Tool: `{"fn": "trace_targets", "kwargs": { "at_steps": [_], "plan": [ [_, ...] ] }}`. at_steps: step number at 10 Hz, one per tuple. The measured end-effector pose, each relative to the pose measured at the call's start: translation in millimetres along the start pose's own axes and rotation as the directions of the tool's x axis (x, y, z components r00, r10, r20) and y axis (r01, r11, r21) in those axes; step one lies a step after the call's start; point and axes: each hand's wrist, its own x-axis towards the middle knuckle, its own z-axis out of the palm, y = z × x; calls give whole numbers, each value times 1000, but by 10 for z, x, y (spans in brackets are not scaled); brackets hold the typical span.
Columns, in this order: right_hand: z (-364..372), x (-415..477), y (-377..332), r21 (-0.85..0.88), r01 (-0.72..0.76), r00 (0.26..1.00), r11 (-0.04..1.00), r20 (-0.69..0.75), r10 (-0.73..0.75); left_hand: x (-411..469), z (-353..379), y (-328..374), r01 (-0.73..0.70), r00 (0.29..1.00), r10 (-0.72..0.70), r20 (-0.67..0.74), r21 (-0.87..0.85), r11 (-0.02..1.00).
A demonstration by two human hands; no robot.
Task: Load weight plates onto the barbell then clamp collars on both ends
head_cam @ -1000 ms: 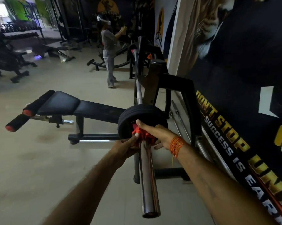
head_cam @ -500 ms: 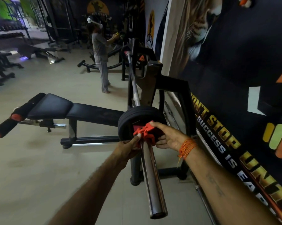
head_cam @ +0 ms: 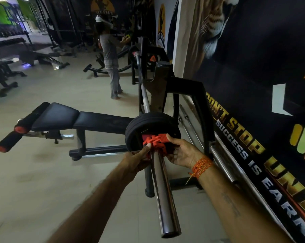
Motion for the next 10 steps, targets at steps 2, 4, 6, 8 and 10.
{"fn": "trace_targets", "kwargs": {
  "at_steps": [2, 4, 6, 8, 10],
  "plan": [
    [-35, 101, 71, 85, -4, 1000, 996, 11, 3, 8, 7, 6, 17, 1000, -17, 13, -6, 1000],
    [-23, 149, 137, 131, 22, 1000, 991, -13, -21, 29, 18, -18, 19, 1000, -19, -13, 5, 1000],
    [-27, 171, 139, 105, 47, 999, 993, -28, -44, -25, 78, -14, 9, 999, -8, -50, 13, 1000],
    [-28, 54, 101, 46, 118, 993, 992, -20, -118, -137, 120, -2, -27, 995, 36, -95, 101, 995],
    [28, -269, 212, -134, 282, 955, 950, -55, -292, -436, 189, -4, -217, 959, 264, -106, 330, 919]
  ]
}}
